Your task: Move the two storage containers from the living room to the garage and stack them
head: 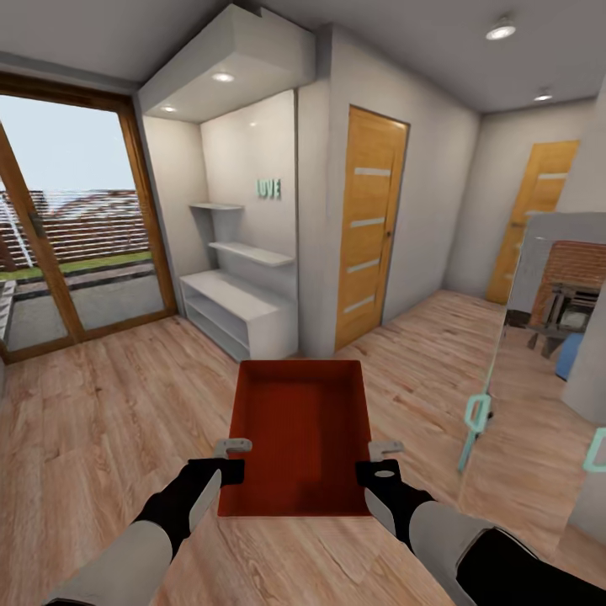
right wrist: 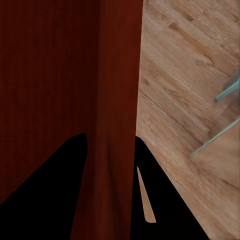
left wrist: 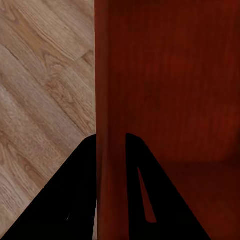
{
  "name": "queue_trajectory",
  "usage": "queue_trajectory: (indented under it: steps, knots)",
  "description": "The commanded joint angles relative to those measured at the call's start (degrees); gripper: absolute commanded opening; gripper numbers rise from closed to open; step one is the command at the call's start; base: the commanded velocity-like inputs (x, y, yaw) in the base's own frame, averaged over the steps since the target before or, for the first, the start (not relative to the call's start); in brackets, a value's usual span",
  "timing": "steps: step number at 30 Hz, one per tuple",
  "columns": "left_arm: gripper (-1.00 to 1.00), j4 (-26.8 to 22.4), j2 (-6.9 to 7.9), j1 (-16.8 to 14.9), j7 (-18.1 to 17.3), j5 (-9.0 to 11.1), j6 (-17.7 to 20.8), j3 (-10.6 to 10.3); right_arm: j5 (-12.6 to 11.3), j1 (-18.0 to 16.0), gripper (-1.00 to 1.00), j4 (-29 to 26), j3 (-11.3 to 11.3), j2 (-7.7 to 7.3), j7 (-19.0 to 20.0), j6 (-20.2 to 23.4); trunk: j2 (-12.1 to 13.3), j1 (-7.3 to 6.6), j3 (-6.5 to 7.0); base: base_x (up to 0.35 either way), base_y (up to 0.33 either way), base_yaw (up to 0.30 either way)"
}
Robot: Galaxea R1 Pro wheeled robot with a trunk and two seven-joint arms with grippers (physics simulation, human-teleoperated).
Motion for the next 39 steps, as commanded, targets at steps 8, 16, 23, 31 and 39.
queue_trajectory:
  steps: [8,16,23,31,39]
  knots:
    - [-1.0,-0.39,-0.34,-0.05,0.74,-0.92,-1.82,-0.03,-1.53,-0.03,-1.0,0.26,0.58,0.03,-5.44,-0.1,-0.07,0.05,-0.09,0.322,0.0,0.0]
    - [-1.0,-0.39,-0.34,-0.05,0.77,-0.92,-1.83,-0.03,-1.53,-0.02,-1.0,0.26,0.59,0.04,-5.44,-0.1,-0.07,0.05,-0.09,0.322,0.0,0.0]
    - [-1.0,-0.39,-0.34,-0.05,0.76,-0.92,-1.82,-0.03,-1.53,-0.03,-1.0,0.26,0.58,0.05,-5.44,-0.1,-0.07,0.05,-0.09,0.322,0.0,0.0]
    - [-1.0,-0.39,-0.34,-0.05,0.76,-0.92,-1.82,-0.03,-1.53,-0.07,-1.0,0.26,0.54,0.0,-5.44,-0.1,-0.07,0.05,-0.09,0.322,0.0,0.0]
    - [-1.0,-0.39,-0.34,-0.06,0.78,-0.92,-1.82,-0.03,-1.53,-0.03,-1.0,0.26,0.56,0.0,-5.44,-0.1,-0.07,0.05,-0.09,0.322,0.0,0.0]
